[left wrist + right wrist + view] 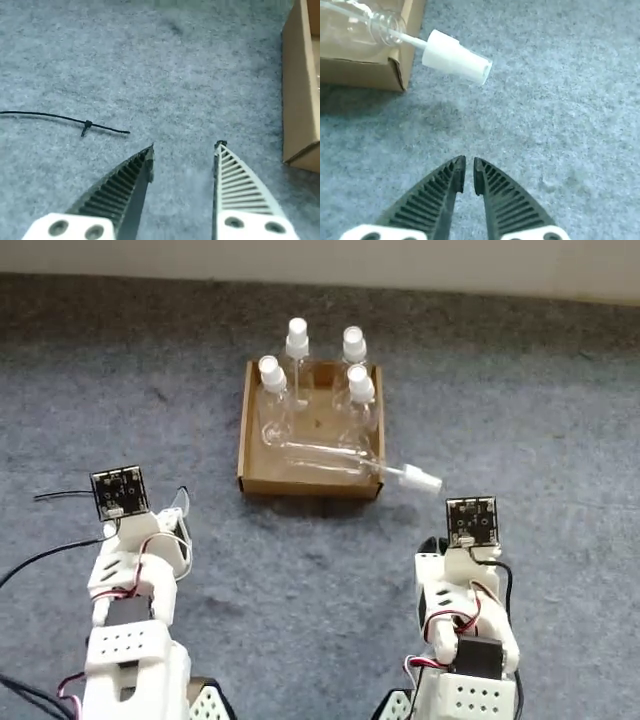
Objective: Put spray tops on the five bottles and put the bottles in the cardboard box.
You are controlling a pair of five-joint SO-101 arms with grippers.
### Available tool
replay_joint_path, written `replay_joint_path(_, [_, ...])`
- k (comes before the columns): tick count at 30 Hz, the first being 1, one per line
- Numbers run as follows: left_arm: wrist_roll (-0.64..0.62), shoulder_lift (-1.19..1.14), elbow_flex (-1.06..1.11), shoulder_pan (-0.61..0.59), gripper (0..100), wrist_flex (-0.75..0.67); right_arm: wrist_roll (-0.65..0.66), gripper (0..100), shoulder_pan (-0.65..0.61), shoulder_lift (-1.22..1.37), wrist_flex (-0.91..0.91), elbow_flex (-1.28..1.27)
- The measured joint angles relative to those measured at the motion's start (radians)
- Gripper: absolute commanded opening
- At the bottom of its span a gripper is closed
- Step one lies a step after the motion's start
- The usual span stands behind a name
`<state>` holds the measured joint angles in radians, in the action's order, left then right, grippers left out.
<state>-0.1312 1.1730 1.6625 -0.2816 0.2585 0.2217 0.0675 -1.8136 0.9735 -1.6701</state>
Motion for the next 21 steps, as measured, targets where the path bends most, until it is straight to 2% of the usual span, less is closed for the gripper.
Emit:
replay_joint_path(7, [-0.002,0.397,-0.046,-0.005,19,0.54,0.0,0.6,0.0,0.0,0.0,0.0])
replay_joint_path(9, [-0.002,0.535,-0.021,-0.006,19,0.652,0.0,0.6,0.0,0.0,0.0,0.0])
replay_joint_path(12, [-0.002,0.623,0.011,-0.006,19,0.698,0.0,0.6,0.0,0.0,0.0,0.0])
replay_joint_path(21, [-0.002,0.54,0.017,-0.006,19,0.71,0.0,0.6,0.0,0.0,0.0,0.0])
